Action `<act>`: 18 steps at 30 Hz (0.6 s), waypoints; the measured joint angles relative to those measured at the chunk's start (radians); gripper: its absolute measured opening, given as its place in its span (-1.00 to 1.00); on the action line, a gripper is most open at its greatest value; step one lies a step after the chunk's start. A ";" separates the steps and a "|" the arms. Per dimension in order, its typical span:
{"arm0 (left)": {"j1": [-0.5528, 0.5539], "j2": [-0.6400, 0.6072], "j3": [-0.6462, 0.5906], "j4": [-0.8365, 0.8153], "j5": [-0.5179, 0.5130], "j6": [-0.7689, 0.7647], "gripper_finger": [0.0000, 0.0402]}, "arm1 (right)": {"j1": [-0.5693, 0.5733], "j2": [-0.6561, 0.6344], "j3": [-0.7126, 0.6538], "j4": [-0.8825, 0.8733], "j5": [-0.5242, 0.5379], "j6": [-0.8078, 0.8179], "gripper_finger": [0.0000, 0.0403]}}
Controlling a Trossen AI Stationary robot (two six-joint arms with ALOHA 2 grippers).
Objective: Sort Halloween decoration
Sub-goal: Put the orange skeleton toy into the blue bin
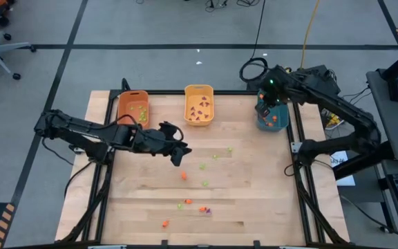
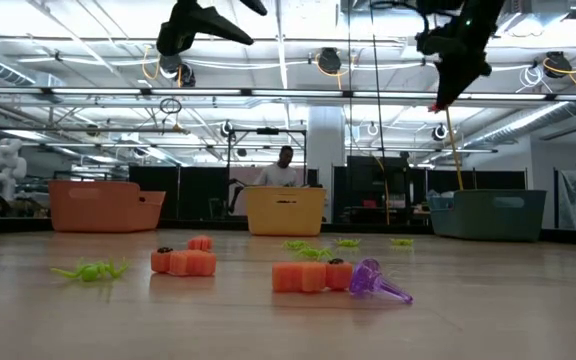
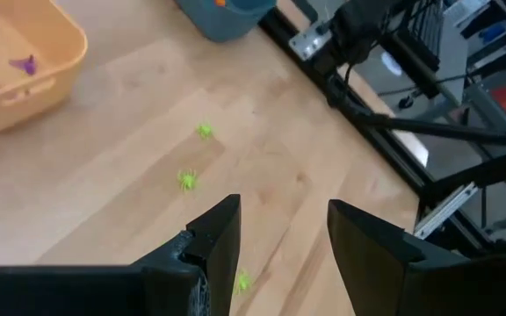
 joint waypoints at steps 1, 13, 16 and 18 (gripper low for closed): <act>-0.001 0.000 0.000 -0.012 0.007 -0.002 -0.13 | -0.021 0.012 0.000 0.002 -0.019 -0.008 -0.98; -0.001 -0.004 0.000 -0.064 0.077 0.058 -0.13 | -0.189 0.134 0.000 -0.042 -0.023 0.039 -0.98; -0.001 -0.004 0.000 -0.086 0.080 0.057 -0.13 | -0.211 0.151 -0.001 -0.076 -0.028 0.042 -0.98; -0.001 -0.004 0.000 -0.101 0.079 0.059 -0.13 | -0.224 0.160 -0.001 -0.086 -0.046 0.053 -0.98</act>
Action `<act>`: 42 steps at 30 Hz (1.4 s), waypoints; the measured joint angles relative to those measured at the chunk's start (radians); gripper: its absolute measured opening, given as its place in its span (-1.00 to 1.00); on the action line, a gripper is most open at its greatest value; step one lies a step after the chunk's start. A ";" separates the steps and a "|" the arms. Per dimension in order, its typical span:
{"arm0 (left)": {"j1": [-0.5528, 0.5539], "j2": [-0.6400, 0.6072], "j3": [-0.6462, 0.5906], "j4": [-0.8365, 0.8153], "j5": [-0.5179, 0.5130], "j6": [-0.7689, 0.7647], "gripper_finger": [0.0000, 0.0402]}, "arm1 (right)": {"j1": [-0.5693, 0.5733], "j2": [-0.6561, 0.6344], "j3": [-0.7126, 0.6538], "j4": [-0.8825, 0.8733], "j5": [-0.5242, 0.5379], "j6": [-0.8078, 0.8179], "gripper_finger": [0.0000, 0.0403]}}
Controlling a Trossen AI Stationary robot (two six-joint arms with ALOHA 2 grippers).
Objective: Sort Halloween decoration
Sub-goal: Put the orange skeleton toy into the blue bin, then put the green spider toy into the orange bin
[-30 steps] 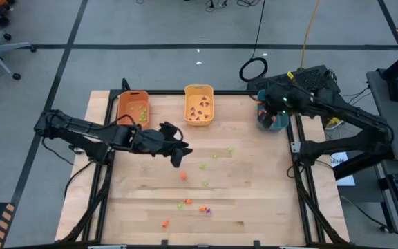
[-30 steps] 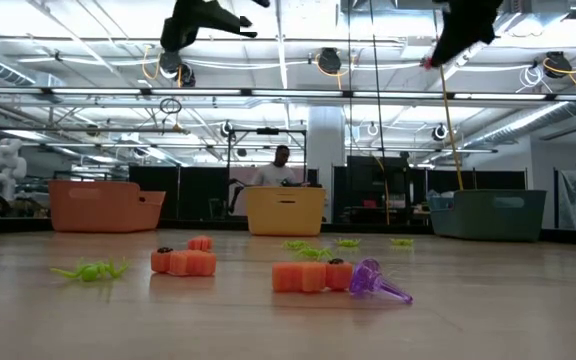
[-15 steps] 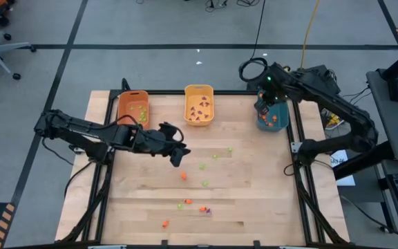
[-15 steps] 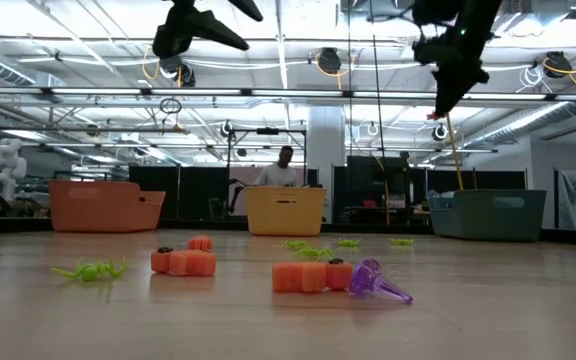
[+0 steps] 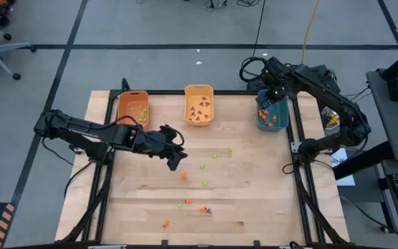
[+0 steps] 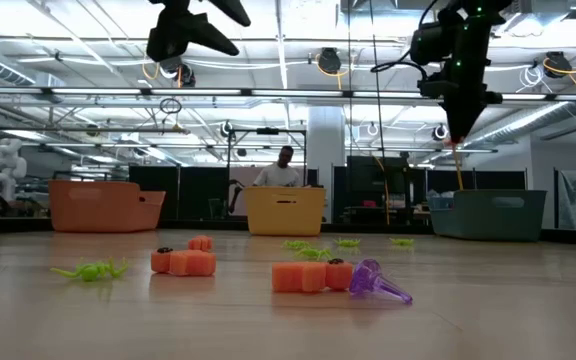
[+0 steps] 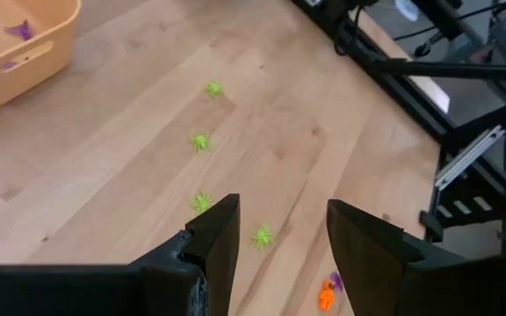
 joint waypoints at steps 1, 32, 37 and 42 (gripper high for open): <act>0.000 0.000 0.000 -0.009 0.000 0.000 -0.13 | -0.004 0.003 0.000 -0.005 -0.001 0.011 -0.98; 0.021 0.000 0.000 -0.087 -0.002 0.073 -0.13 | -0.070 0.004 -0.450 0.353 0.167 0.246 -0.74; 0.021 0.000 0.000 -0.087 -0.002 0.073 -0.13 | -0.068 0.004 -0.449 0.343 0.157 0.248 -0.46; 0.020 0.000 0.000 -0.087 -0.001 0.070 -0.13 | -0.068 -0.029 -0.448 0.309 0.140 0.254 -0.24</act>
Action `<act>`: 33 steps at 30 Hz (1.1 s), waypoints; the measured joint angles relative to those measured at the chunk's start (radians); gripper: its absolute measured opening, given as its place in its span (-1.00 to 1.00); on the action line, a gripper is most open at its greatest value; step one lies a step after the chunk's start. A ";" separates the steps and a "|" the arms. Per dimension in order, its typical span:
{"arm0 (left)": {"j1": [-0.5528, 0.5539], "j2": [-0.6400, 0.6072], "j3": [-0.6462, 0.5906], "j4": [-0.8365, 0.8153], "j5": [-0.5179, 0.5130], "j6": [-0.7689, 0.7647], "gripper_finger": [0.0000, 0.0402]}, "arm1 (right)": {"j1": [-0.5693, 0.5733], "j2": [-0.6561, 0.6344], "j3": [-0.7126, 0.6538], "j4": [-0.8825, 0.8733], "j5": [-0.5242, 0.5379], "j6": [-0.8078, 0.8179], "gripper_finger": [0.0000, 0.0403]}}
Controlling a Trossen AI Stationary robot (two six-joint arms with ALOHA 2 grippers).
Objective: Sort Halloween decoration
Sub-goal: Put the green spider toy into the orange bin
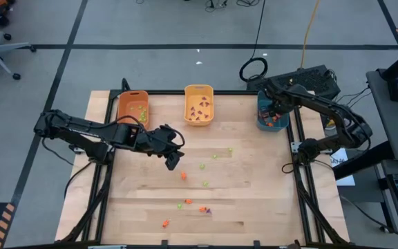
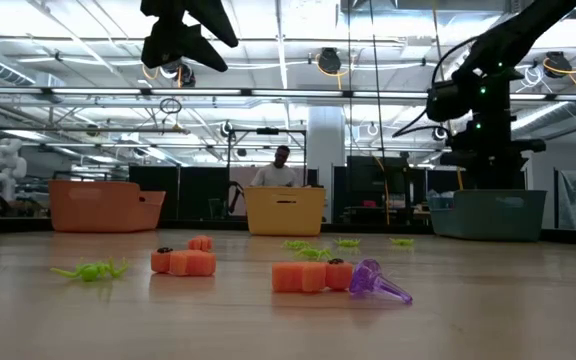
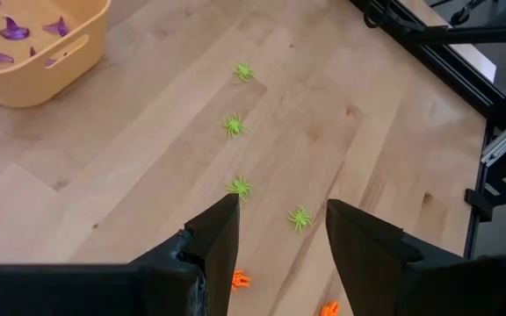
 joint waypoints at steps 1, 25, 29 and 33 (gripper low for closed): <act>0.000 0.000 0.000 0.000 0.000 0.000 -0.13 | 0.000 -0.011 0.006 -0.009 -0.010 -0.003 -0.21; 0.021 0.000 0.000 -0.005 -0.032 0.058 -0.13 | 0.555 -0.424 0.132 0.047 -0.324 0.226 -0.14; 0.020 0.000 0.000 -0.005 -0.032 0.059 -0.13 | 0.665 -0.367 0.132 0.079 -0.290 0.237 -0.14; 0.018 0.000 0.000 -0.004 -0.026 0.053 -0.13 | 0.749 -0.298 0.132 0.080 -0.234 0.243 -0.14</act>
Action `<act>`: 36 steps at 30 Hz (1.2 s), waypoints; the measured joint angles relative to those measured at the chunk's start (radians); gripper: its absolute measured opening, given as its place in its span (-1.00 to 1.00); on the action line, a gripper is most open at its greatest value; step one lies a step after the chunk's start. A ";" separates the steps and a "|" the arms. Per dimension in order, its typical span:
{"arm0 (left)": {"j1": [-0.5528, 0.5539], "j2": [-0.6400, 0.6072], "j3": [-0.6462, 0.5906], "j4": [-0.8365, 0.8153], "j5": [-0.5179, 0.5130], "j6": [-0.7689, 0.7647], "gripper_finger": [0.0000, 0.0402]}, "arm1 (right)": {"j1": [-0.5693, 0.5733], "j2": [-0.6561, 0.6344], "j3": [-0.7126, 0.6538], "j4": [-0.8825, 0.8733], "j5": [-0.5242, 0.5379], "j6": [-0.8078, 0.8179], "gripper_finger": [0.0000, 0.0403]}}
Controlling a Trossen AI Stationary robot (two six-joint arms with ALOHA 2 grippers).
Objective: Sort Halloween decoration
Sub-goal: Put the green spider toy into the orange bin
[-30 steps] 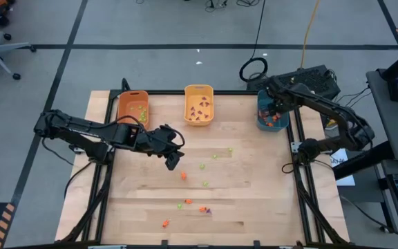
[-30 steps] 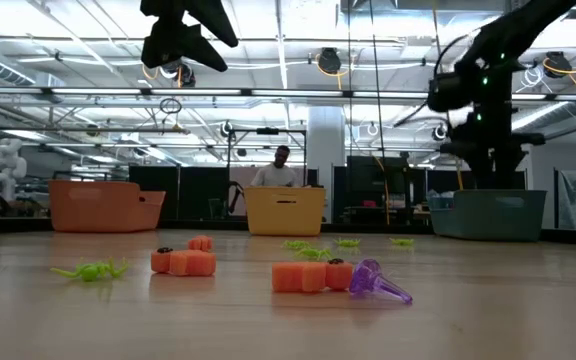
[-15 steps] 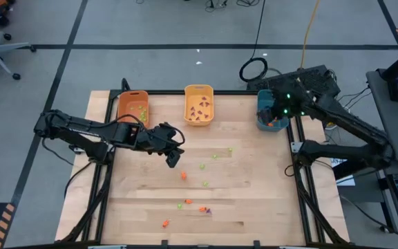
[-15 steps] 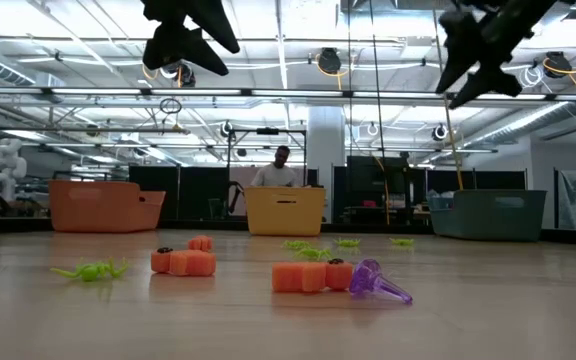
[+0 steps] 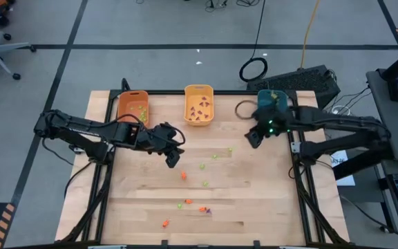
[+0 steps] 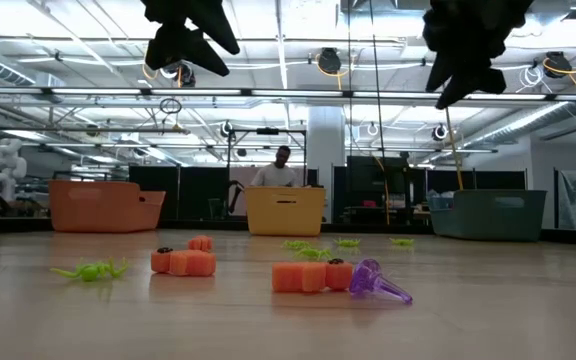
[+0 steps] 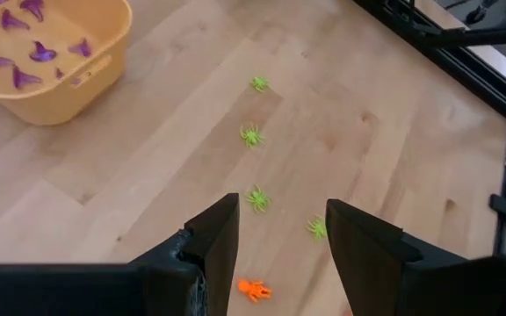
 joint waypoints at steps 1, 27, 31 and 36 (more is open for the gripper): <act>-0.001 0.000 0.000 0.000 0.011 -0.001 -0.13 | 0.021 0.019 0.000 0.000 0.017 -0.006 -0.14; -0.085 0.000 0.000 -0.013 0.065 -0.105 -0.13 | 0.226 0.492 -0.006 0.230 0.202 -0.374 -0.37; -0.085 0.000 0.000 -0.061 0.095 -0.106 -0.13 | 0.212 0.485 -0.066 0.286 0.190 -0.413 -0.34; -0.085 0.000 0.000 -0.112 0.105 -0.106 -0.13 | 0.175 0.466 -0.178 0.396 0.069 -0.435 -0.31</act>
